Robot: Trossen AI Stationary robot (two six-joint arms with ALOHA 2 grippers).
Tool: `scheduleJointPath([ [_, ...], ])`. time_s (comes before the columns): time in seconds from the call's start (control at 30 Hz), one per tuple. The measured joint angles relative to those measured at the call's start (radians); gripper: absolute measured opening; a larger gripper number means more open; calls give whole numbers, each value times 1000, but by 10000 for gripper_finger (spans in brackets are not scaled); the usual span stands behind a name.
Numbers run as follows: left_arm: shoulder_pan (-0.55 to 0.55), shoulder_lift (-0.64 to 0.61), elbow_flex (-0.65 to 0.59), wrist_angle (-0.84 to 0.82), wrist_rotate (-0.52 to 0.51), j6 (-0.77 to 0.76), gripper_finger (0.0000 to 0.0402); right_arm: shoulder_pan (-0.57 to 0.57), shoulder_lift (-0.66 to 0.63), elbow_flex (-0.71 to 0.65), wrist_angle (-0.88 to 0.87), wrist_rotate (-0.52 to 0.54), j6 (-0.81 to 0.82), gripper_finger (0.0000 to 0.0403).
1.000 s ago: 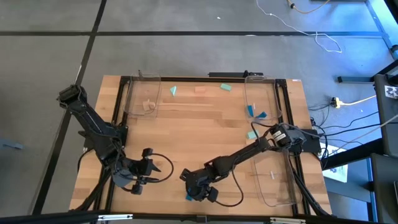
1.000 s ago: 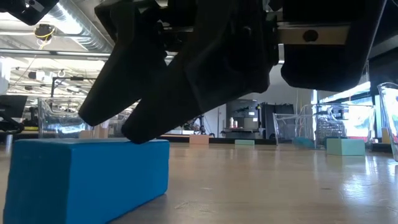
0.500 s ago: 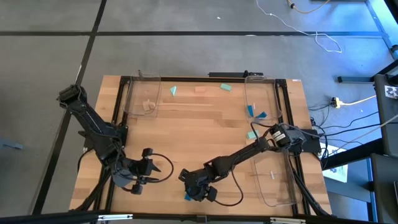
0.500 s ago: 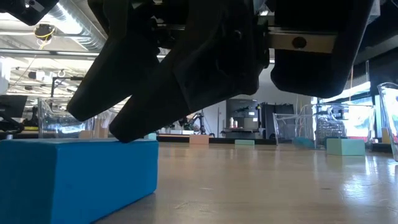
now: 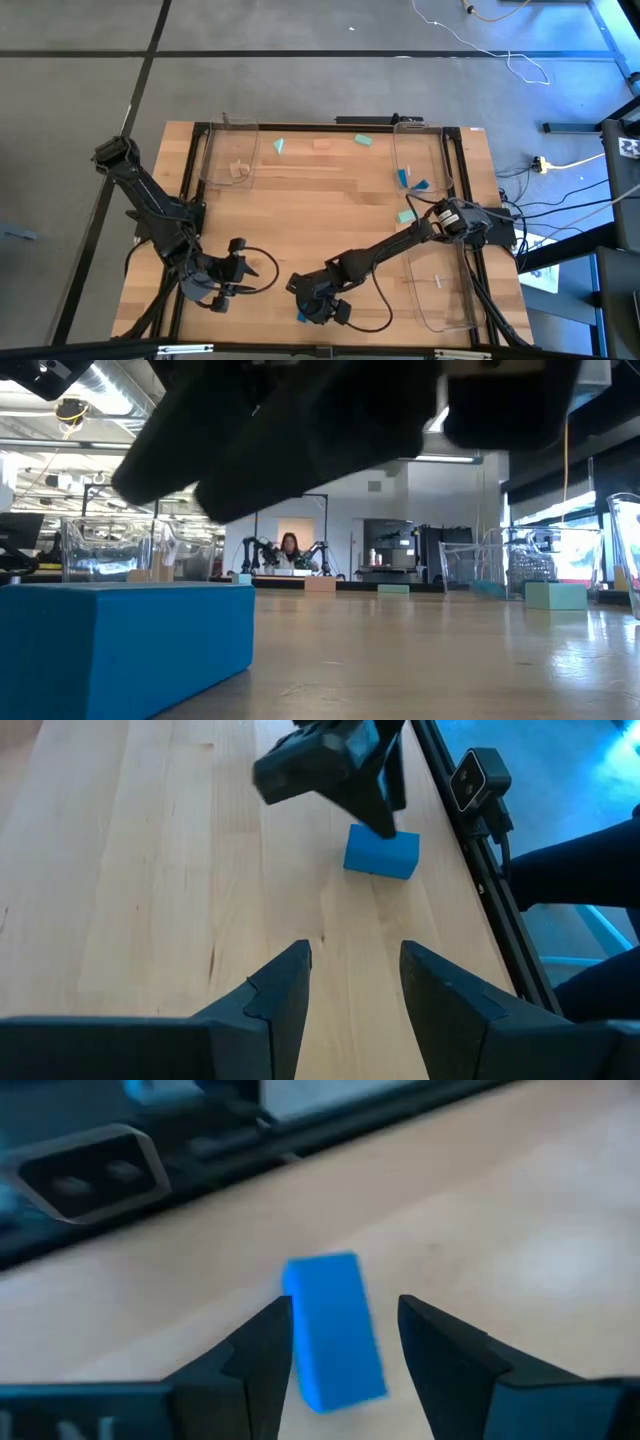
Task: Sort & place blocks by color
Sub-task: Put the blue block into the top right transparent bin
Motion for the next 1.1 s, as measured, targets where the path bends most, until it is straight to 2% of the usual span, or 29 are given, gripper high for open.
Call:
scheduleJointPath([
  [0.13, 0, 0, 0, 0, 0, 1, 149, 0, 1, -5, -6, -36, -36, 184],
  [0.3, 0, 0, 0, 0, 0, 1, 149, 0, 25, -6, -1, 54, -110, 184],
  [0.63, 0, 0, 0, 0, 0, 1, 149, -8, 29, -6, -3, 52, -110, 184],
  [0.9, 0, 0, 0, 0, 0, 0, 149, -13, 88, -3, 4, 44, -134, 184],
  [1.1, 0, 0, 0, 0, 0, 0, 149, -19, 98, -2, 5, 36, -96, 184],
])
